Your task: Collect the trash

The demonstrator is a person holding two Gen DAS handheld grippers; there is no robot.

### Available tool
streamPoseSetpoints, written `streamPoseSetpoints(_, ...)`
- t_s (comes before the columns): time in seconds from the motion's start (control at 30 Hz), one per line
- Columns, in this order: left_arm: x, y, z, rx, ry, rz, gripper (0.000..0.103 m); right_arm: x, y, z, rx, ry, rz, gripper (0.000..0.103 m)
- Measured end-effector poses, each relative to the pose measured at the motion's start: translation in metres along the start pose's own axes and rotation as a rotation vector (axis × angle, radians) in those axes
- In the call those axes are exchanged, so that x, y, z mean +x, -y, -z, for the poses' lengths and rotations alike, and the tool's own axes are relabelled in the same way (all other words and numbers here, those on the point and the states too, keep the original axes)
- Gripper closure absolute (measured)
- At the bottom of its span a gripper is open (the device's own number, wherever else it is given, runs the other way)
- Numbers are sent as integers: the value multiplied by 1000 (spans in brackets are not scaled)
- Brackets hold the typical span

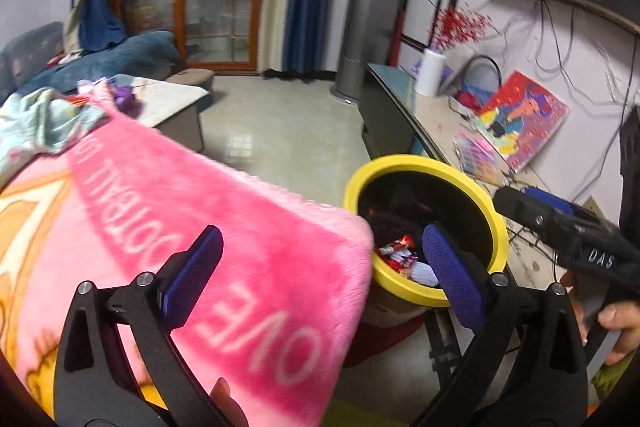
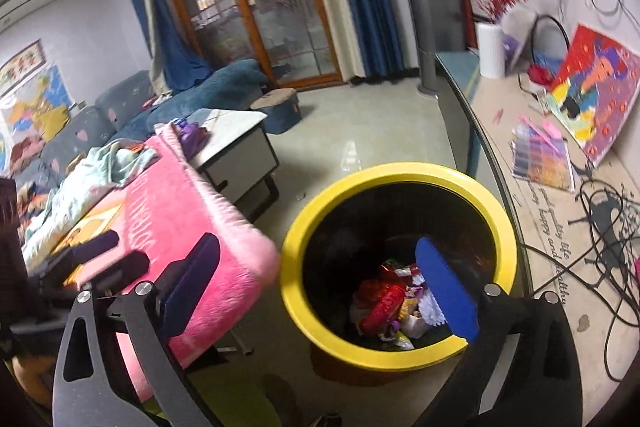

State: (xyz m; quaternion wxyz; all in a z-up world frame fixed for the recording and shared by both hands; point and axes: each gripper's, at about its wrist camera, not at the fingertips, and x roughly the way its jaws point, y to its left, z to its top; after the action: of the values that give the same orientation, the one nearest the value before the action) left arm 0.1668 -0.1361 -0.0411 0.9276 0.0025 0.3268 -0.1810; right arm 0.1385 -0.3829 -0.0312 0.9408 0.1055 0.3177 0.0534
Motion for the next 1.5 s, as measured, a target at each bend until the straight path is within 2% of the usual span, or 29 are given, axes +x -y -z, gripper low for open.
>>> streamPoseSetpoints(0.13, -26, -15, 8, -25, 42, -40, 11, -15, -19, 8, -15, 46, -12, 7)
streamPoseSetpoints(0.27, -52, -29, 19, -43, 74, -59, 11, -35, -45, 18, -87, 102, -18, 7)
streamPoseSetpoints(0.4, -74, -36, 27, -61, 105, -73, 11, -51, -72, 26, -147, 105, -15, 7)
streamPoseSetpoints(0.53, -94, -39, 39, -58, 138, -99, 11, -59, -80, 33, -131, 91, 7, 7)
streamPoseSetpoints(0.8, -126, -45, 52, -68, 216, -135, 11, -74, -94, 44, -173, 164, 34, 7)
streamPoseSetpoints(0.97, -131, -47, 52, -77, 226, -140, 11, -72, -101, 49, -213, 161, 33, 7)
streamPoseSetpoints(1.5, -134, -49, 55, -93, 233, -147, 11, -68, -101, 52, -209, 159, 36, 7)
